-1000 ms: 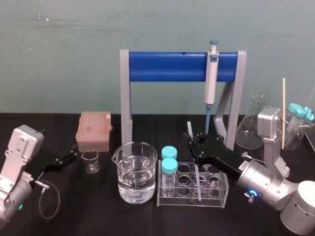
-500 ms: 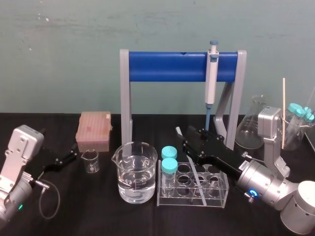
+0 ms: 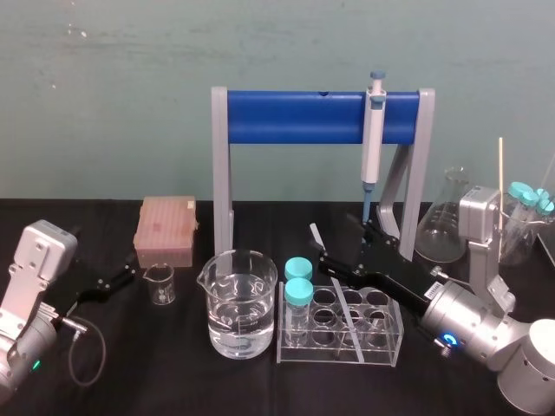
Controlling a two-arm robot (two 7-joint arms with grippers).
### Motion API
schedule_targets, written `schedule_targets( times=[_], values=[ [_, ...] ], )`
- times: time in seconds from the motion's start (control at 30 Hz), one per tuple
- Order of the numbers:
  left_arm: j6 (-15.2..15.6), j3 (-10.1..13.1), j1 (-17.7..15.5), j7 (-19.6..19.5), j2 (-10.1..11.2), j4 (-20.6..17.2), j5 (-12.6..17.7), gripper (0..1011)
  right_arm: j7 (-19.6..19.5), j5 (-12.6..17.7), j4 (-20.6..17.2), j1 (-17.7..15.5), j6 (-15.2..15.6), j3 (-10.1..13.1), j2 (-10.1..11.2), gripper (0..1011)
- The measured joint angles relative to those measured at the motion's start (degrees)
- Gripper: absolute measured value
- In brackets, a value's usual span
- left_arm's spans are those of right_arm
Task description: Pick up the stirring rod with one hand, then place it down.
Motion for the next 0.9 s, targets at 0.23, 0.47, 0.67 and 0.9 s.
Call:
schedule_targets(
  times=[0.23,0.47,0.67,0.9],
  values=[
    [0.0,0.0,0.0,0.0,0.0,0.0,0.0,1000,-2.35,-0.15,-4.89,-3.81,1.4,1.88,2.72,1004],
    [0.0,0.0,0.0,0.0,0.0,0.0,0.0,1000,-11.54,-2.2,-10.71,-10.29,2.83,7.47,5.74,1004],
    [0.0,0.0,0.0,0.0,0.0,0.0,0.0,1000,-28.65,-10.56,-10.12,-11.28,6.88,11.06,3.79,1004],
    [0.0,0.0,0.0,0.0,0.0,0.0,0.0,1000,-35.08,-14.18,-7.98,-9.71,11.19,11.71,2.04,1004]
  ],
)
